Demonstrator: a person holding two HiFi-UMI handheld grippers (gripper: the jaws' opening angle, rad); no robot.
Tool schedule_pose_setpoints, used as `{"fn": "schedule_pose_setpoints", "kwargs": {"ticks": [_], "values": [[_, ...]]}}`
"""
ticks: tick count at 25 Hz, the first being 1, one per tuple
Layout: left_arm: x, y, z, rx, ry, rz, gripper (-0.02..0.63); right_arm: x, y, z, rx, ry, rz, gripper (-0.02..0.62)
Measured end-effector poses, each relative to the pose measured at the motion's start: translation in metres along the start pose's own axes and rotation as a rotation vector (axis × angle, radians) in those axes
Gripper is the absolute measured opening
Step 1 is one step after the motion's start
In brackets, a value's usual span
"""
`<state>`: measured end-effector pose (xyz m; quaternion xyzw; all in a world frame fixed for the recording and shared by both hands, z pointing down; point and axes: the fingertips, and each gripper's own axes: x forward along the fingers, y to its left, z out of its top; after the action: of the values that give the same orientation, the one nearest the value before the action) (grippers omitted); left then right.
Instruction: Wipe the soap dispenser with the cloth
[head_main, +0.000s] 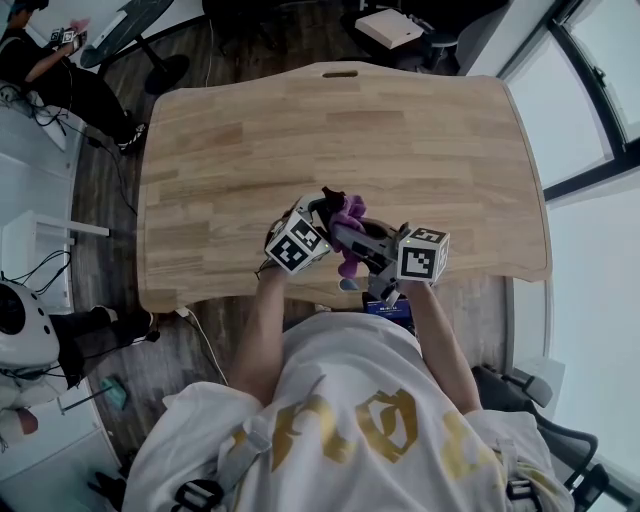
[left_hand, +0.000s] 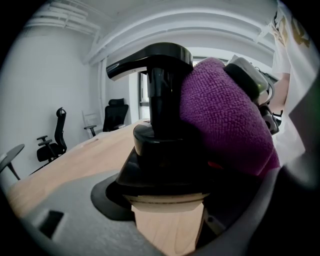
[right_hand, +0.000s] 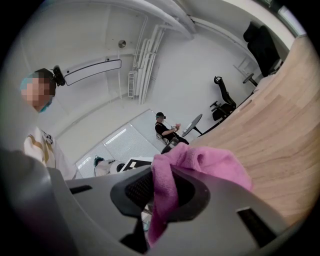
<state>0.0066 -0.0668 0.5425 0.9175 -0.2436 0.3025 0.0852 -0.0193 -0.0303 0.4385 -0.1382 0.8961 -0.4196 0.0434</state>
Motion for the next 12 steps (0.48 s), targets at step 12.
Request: {"fn": "schedule_pose_setpoints", "kwargs": {"ticks": [12], "values": [[0.0025,-0.0061,0.0065,-0.017,-0.022,-0.033,0.357,-0.0038,0.0032,-0.0050,-0.033,0.011,0.023,0.052]]}}
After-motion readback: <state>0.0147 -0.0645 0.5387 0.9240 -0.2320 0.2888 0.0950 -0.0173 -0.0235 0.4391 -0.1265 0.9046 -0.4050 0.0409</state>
